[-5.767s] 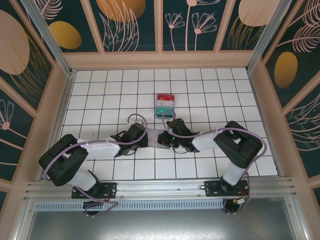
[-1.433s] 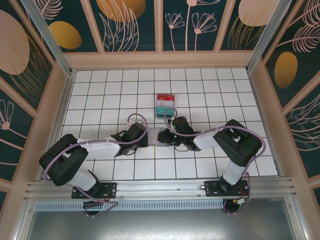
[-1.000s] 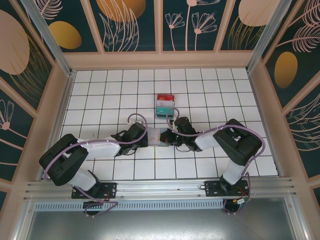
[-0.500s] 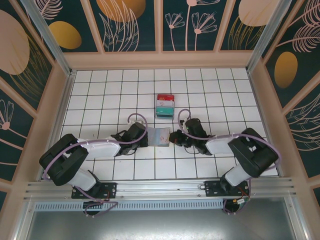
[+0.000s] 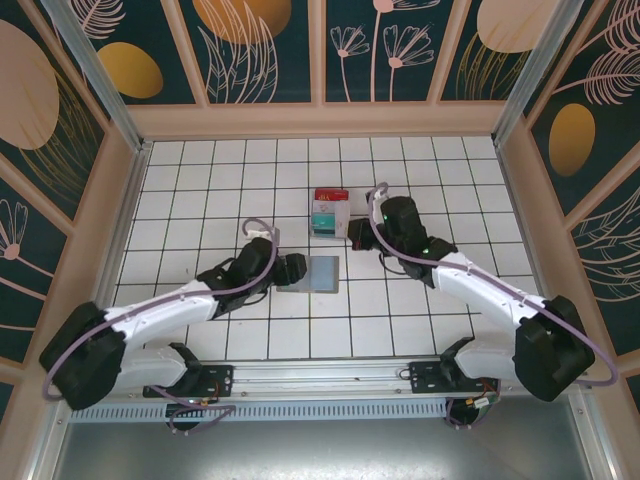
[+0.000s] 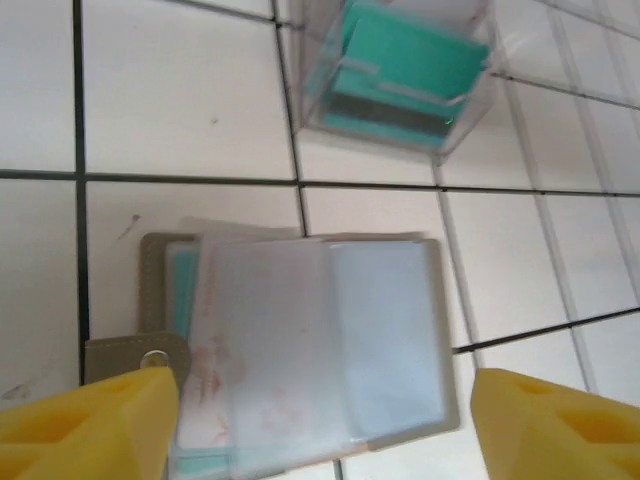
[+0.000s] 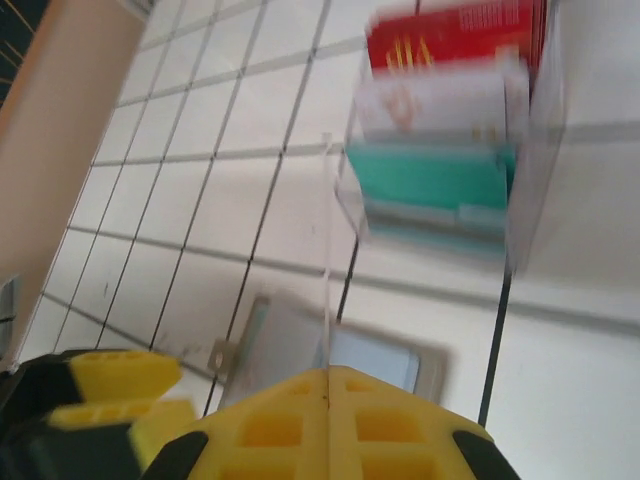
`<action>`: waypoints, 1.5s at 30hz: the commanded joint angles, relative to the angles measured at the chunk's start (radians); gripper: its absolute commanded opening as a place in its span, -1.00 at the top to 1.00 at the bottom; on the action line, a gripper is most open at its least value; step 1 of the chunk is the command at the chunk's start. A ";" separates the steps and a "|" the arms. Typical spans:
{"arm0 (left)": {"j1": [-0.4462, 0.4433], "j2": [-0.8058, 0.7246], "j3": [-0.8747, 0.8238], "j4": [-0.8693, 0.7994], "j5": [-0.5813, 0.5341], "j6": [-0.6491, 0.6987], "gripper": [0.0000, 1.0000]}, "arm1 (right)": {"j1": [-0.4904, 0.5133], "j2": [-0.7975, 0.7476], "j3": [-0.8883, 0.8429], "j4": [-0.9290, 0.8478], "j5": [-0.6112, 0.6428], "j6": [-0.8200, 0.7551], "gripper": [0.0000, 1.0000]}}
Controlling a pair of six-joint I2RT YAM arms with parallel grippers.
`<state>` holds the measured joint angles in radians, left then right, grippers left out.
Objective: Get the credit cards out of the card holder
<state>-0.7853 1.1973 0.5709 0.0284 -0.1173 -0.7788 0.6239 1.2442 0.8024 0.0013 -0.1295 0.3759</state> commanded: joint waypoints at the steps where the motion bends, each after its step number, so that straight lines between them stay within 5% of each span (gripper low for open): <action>1: 0.005 -0.094 -0.050 0.007 -0.036 0.013 -0.87 | 0.022 0.017 0.085 -0.066 0.099 -0.270 1.00; 11: 0.005 -0.420 -0.198 0.018 -0.158 0.012 -0.97 | 0.113 0.370 0.458 -0.333 0.388 -0.706 1.00; 16: 0.005 -0.567 -0.255 0.008 -0.251 -0.023 -0.97 | 0.130 0.412 0.477 -0.302 0.415 -0.841 1.00; 23: 0.005 -0.619 -0.282 0.001 -0.244 -0.001 -0.97 | 0.160 0.414 0.388 -0.196 0.477 -1.113 1.00; 45: 0.004 -0.630 -0.297 -0.036 -0.241 -0.004 -0.97 | 0.153 0.611 0.452 -0.182 0.570 -1.158 1.00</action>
<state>-0.7853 0.5800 0.2813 0.0055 -0.3466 -0.7799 0.7799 1.8305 1.2171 -0.1860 0.4084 -0.7841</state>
